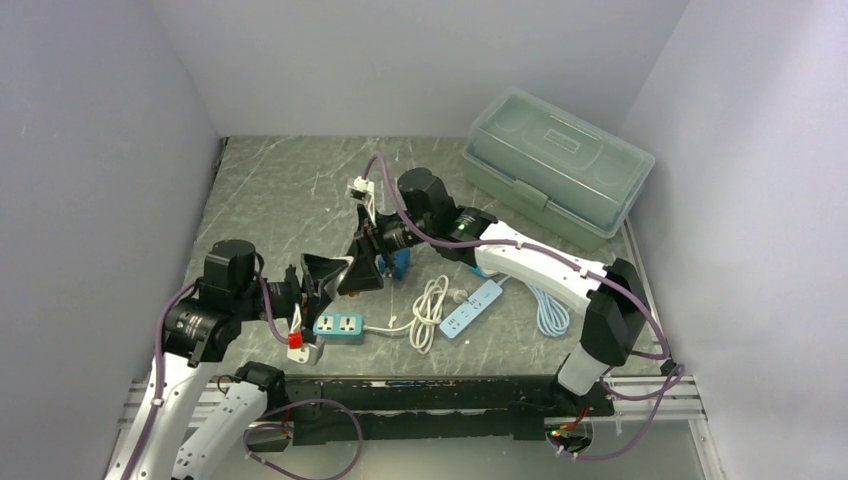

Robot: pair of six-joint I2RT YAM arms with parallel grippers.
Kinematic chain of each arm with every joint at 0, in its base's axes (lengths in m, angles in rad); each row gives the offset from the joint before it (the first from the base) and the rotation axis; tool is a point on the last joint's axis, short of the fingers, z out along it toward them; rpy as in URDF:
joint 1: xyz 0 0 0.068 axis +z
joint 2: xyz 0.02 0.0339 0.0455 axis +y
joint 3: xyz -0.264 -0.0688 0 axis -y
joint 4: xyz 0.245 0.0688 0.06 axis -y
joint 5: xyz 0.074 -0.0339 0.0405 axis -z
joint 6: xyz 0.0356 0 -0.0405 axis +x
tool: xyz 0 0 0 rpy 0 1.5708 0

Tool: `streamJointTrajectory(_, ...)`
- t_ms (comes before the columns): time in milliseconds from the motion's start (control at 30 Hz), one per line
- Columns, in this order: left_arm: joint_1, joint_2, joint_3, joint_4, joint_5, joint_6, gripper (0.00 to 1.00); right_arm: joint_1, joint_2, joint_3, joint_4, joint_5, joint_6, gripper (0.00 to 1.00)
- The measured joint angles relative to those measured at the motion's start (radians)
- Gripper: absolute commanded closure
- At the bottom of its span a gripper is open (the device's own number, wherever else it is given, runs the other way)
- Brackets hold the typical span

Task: Insert the plug
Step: Pick up the plug from the center of the board.

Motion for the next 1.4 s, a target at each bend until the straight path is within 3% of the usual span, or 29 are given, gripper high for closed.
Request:
streamJointTrajectory(200, 0.0, -0.008, -0.003, 0.035, -0.005, -0.091, 1.0, -0.007, -0.072, -0.044, -0.002, 0.136, 0.004, 0.0)
streamJointTrajectory(433, 0.0, 0.018, -0.014, 0.168, -0.135, -0.37, 1.0, -0.021, -0.331, -0.158, 0.008, 0.575, 0.08, 0.0)
streamJointTrajectory(667, 0.0, 0.095, -0.021, 0.239, -0.253, -0.543, 1.0, 0.109, -0.253, -0.158, 0.034, 0.842, 0.165, 0.0)
streamJointTrajectory(900, 0.002, 0.097, -0.021, 0.266, -0.301, -0.611, 1.0, 0.134, -0.14, -0.156, 0.035, 0.933, 0.252, 0.03)
streamJointTrajectory(1200, 0.001, 0.097, -0.021, 0.274, -0.318, -0.614, 1.0, 0.156, -0.111, -0.121, 0.13, 0.938, 0.29, 0.04)
streamJointTrajectory(1400, 0.001, 0.109, -0.021, 0.298, -0.325, -0.629, 1.0, 0.168, -0.092, -0.12, 0.177, 0.929, 0.289, 0.1)
